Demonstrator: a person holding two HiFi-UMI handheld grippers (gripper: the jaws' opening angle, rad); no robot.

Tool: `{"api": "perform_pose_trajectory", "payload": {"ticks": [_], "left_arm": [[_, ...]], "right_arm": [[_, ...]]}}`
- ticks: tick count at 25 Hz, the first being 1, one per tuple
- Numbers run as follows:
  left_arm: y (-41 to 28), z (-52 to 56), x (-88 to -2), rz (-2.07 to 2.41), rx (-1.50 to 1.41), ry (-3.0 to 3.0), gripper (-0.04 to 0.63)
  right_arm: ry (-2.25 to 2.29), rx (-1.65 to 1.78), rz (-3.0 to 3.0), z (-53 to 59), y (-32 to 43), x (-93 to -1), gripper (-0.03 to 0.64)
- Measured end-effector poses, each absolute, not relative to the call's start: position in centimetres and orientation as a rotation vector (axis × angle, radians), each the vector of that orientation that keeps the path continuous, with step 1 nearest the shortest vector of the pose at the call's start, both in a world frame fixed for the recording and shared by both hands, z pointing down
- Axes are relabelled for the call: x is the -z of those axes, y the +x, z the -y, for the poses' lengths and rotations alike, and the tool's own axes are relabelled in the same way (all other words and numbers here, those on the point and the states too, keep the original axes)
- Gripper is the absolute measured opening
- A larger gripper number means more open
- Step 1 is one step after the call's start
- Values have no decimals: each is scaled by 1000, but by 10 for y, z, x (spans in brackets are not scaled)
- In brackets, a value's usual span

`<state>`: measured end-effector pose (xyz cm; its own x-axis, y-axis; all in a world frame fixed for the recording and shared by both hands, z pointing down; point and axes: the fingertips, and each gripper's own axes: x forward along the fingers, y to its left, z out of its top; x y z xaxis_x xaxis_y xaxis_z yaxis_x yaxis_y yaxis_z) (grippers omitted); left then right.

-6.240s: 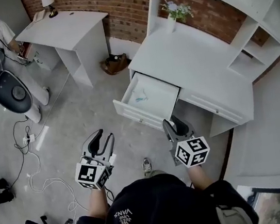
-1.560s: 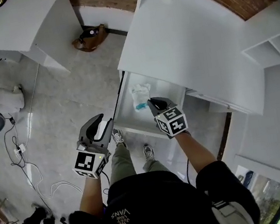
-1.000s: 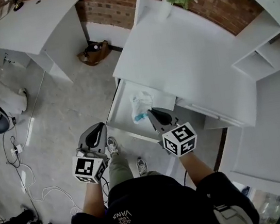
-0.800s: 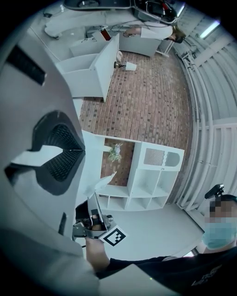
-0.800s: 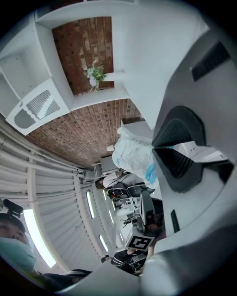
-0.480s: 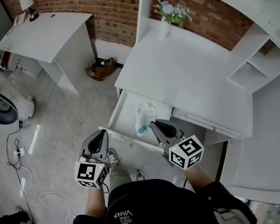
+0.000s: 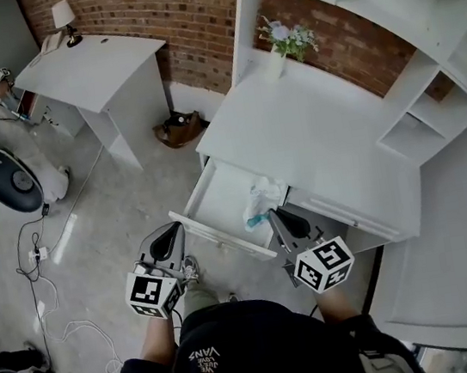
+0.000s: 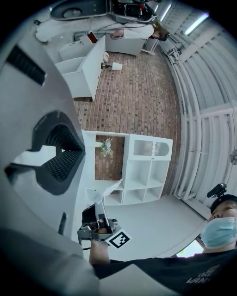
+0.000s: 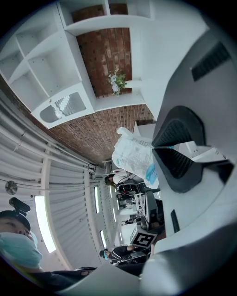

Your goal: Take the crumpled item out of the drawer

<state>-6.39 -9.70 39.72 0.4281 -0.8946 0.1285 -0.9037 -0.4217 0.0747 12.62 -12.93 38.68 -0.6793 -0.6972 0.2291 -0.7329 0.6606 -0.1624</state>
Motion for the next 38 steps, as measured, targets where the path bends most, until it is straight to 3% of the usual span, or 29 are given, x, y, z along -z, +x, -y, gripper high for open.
{"api": "perform_pose_trajectory", "payload": {"ticks": [38], "left_arm": [[-50, 49, -380, 1676, -84, 2540, 6]], "right_arm": [[1205, -388, 2742, 85, 144, -388, 12]]}}
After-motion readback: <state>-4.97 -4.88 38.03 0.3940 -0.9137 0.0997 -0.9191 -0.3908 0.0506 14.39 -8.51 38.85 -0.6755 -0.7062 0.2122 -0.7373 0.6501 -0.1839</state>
